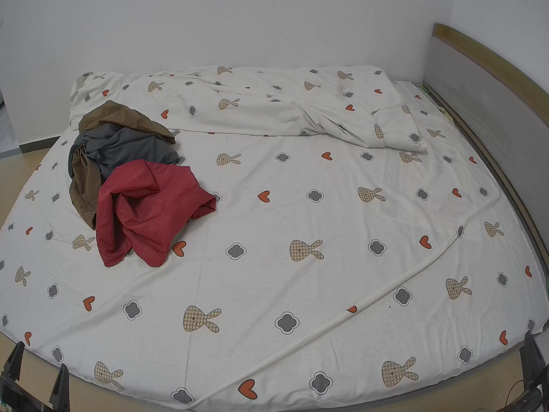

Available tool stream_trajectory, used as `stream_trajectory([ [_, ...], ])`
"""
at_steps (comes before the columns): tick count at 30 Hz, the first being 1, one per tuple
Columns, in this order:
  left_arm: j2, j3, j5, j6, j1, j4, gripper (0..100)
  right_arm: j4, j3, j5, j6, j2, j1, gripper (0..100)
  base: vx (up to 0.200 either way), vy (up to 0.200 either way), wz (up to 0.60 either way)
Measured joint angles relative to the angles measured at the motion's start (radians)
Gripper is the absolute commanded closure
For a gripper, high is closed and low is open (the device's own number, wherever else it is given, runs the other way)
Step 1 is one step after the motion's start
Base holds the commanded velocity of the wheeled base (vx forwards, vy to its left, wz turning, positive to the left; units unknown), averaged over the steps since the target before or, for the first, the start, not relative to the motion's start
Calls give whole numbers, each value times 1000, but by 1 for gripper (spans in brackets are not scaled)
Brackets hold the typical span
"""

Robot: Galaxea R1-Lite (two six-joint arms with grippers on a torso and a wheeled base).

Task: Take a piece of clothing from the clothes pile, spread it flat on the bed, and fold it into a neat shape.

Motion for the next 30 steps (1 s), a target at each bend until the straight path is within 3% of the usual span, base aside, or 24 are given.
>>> stream_trajectory([
  [5, 53, -72, -1, -61, -14, 25, 0, 33, -167, 27, 111, 50, 27, 0, 0, 0, 0],
  [15, 394, -437, -5, -153, -64, 77, 0, 67, -312, 67, 317, 297, 78, 0, 0, 0, 0],
  [23, 765, -656, 8, -165, -86, 120, 0, 56, -314, 86, 396, 474, 74, 0, 0, 0, 0],
  [30, 1126, -878, 76, -130, -104, 186, 0, 47, -306, 100, 442, 606, 52, 0, 0, 0, 0],
])
